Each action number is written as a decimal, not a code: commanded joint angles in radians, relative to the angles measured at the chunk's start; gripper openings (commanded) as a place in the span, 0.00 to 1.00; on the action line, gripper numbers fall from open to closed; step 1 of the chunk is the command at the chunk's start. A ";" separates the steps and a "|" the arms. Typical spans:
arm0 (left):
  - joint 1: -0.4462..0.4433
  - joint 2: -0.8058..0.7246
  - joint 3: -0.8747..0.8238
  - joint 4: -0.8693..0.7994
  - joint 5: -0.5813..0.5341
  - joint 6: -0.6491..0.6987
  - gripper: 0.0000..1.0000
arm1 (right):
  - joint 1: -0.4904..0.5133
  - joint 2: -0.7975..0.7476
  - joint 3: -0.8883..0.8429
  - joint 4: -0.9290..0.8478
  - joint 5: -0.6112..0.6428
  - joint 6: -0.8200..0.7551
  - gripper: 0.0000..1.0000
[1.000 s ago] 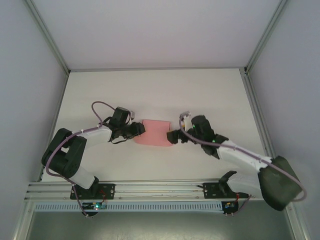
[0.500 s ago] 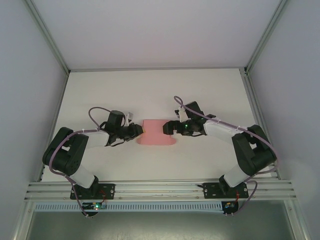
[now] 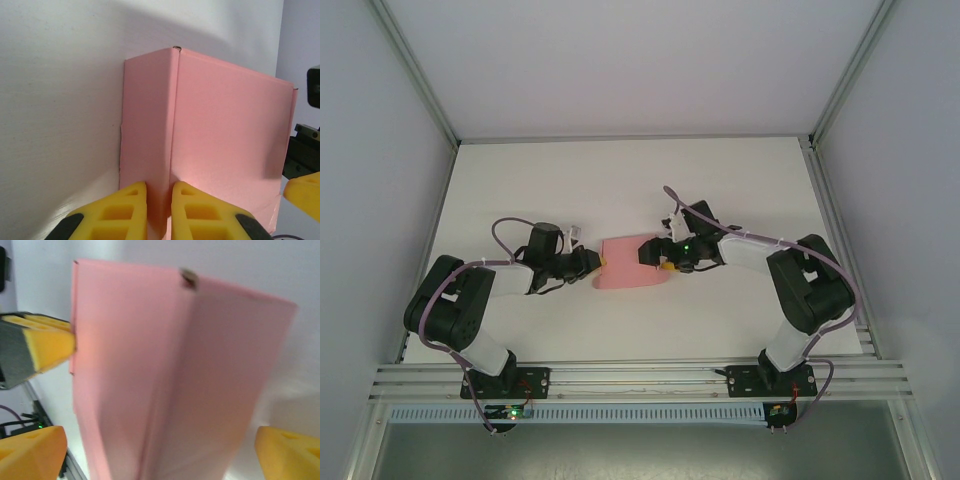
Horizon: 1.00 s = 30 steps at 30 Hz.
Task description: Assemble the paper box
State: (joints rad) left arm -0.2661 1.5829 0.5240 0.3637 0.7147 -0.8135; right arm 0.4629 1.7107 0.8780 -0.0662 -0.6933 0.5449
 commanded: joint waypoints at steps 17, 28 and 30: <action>-0.185 -0.264 0.255 -0.418 -0.521 0.599 1.00 | -0.058 -0.130 -0.010 0.127 -0.076 0.186 0.39; -0.497 -0.201 0.427 -0.637 -0.868 1.328 1.00 | -0.232 -0.061 0.069 -0.170 -0.288 0.344 0.41; -0.527 -0.178 0.416 -0.591 -0.923 1.413 1.00 | -0.242 -0.067 0.072 -0.194 -0.304 0.384 0.41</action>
State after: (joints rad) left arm -0.7559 1.3746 0.9356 -0.1963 -0.0418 0.3550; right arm 0.2306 1.6402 0.9276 -0.1764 -0.9016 0.8455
